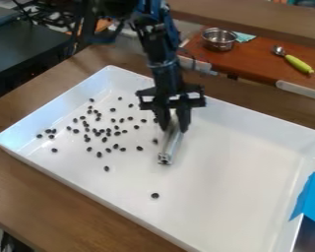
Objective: Sweep into pile
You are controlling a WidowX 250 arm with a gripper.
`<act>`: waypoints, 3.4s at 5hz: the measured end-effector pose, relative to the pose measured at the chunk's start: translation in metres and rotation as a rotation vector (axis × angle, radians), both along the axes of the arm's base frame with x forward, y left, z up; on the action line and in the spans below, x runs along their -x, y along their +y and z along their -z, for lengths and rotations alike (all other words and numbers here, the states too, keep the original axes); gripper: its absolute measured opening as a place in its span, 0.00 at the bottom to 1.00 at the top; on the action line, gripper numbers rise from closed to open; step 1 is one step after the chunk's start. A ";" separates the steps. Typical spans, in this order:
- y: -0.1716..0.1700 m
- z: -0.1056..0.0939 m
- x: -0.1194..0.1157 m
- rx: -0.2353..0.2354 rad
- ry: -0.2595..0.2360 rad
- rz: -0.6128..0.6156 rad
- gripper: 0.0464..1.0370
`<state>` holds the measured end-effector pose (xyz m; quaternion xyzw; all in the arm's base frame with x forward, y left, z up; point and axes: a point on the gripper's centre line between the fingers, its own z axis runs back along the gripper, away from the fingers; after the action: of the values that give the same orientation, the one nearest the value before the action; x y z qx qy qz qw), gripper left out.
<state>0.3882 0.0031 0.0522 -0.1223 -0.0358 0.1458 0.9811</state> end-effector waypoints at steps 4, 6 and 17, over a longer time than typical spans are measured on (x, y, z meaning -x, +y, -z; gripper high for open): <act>0.067 -0.007 0.017 -0.252 -0.068 -0.080 0.33; 0.101 -0.026 0.026 -0.346 -0.070 -0.174 0.33; -0.073 0.004 0.047 -0.085 -0.117 0.025 0.33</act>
<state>0.3410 -0.0700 0.0479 -0.0893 -0.0975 0.1247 0.9834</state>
